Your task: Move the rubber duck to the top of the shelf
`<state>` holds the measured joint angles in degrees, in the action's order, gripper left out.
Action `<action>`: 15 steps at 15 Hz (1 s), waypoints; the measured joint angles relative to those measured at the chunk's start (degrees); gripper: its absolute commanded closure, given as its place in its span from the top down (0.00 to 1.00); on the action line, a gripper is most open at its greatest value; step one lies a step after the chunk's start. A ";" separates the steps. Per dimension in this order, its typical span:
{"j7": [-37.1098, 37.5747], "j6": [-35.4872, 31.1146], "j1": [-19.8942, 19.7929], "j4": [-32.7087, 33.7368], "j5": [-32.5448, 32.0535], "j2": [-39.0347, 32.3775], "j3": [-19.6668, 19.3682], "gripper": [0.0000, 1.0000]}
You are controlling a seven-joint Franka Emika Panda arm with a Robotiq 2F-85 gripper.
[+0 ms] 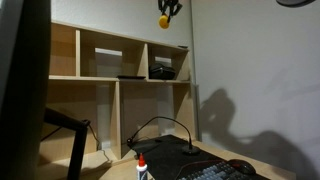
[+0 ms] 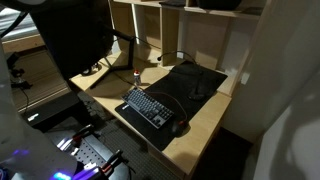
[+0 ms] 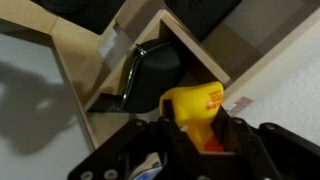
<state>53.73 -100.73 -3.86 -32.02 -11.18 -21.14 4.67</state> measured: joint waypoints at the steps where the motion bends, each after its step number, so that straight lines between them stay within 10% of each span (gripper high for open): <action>1: -0.05 -0.37 0.12 0.02 0.00 0.43 0.12 0.40; 2: -0.04 -0.20 0.20 0.01 -0.02 0.50 0.12 0.40; 3: -0.03 -0.20 0.19 -0.05 -0.03 0.35 0.11 0.15; 13: -0.29 -17.84 2.82 0.30 -8.31 -7.01 -0.27 0.15; 14: -0.27 -19.24 3.35 0.47 -9.47 -8.07 -0.45 0.40; 15: -0.11 -19.57 3.58 0.49 -9.65 -8.69 -0.49 0.40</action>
<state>53.62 -120.30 -0.28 -31.54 -20.83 -29.83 4.19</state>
